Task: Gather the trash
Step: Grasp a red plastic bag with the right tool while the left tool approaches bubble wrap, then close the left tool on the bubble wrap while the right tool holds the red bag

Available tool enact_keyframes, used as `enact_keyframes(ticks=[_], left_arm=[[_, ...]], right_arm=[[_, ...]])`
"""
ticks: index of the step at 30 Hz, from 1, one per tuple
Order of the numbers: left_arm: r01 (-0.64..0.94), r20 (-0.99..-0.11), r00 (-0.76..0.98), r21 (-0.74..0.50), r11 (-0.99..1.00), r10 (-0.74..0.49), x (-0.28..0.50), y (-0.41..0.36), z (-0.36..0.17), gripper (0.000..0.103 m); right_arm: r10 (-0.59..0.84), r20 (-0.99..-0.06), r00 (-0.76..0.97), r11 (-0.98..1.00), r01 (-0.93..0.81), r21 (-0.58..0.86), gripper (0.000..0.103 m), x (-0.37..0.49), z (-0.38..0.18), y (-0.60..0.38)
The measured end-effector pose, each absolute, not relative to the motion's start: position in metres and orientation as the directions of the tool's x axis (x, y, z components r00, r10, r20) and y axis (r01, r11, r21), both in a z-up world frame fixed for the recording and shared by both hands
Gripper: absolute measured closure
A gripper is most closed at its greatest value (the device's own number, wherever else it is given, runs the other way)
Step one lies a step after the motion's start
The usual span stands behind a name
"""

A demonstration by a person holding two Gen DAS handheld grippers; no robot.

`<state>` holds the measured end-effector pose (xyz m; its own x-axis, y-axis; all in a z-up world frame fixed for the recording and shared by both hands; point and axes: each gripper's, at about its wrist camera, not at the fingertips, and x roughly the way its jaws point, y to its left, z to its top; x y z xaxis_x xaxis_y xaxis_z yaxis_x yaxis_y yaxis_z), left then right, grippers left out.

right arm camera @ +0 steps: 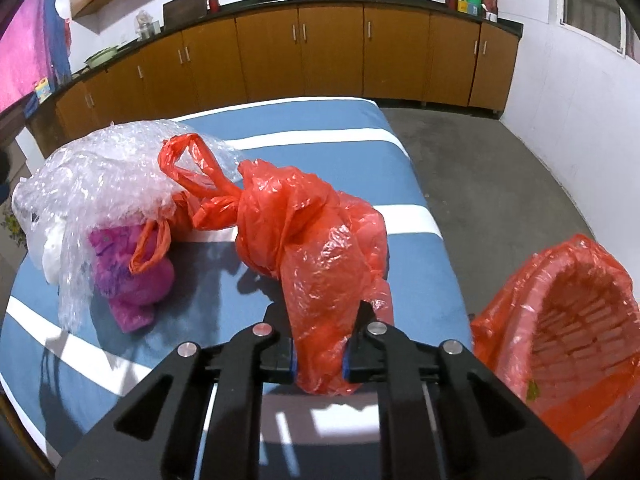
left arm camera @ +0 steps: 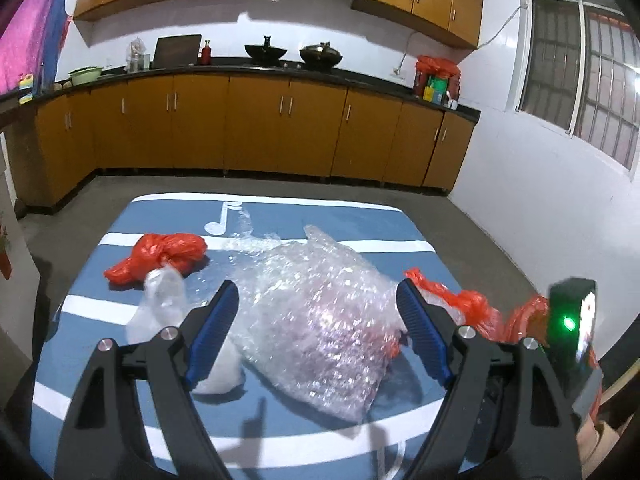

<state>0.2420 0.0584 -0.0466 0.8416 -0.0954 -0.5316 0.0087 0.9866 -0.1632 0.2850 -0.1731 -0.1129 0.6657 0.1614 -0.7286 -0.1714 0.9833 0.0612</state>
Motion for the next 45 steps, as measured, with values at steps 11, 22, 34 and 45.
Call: enact_keyframes(ticks=[11, 22, 34, 45], left_arm=[[0.039, -0.644, 0.741, -0.24, 0.97, -0.189, 0.274, 0.057, -0.078, 0.082], [0.101, -0.576, 0.782, -0.262, 0.96, -0.239, 0.247, 0.057, -0.062, 0.098], [0.161, -0.515, 0.812, -0.257, 0.953, -0.276, 0.212, 0.053, -0.036, 0.098], [0.162, -0.488, 0.833, -0.236, 0.958, -0.261, 0.176, 0.072, -0.031, 0.099]], right_arm=[[0.164, -0.723, 0.671, 0.984, -0.159, 0.076, 0.089, 0.281, -0.107, -0.179], [0.18, -0.689, 0.702, 0.983, -0.161, 0.093, 0.089, 0.266, -0.095, -0.188], [0.196, -0.652, 0.733, 0.98, -0.155, 0.121, 0.089, 0.244, -0.075, -0.202], [0.213, -0.646, 0.733, 0.977, -0.169, 0.131, 0.089, 0.239, -0.073, -0.207]])
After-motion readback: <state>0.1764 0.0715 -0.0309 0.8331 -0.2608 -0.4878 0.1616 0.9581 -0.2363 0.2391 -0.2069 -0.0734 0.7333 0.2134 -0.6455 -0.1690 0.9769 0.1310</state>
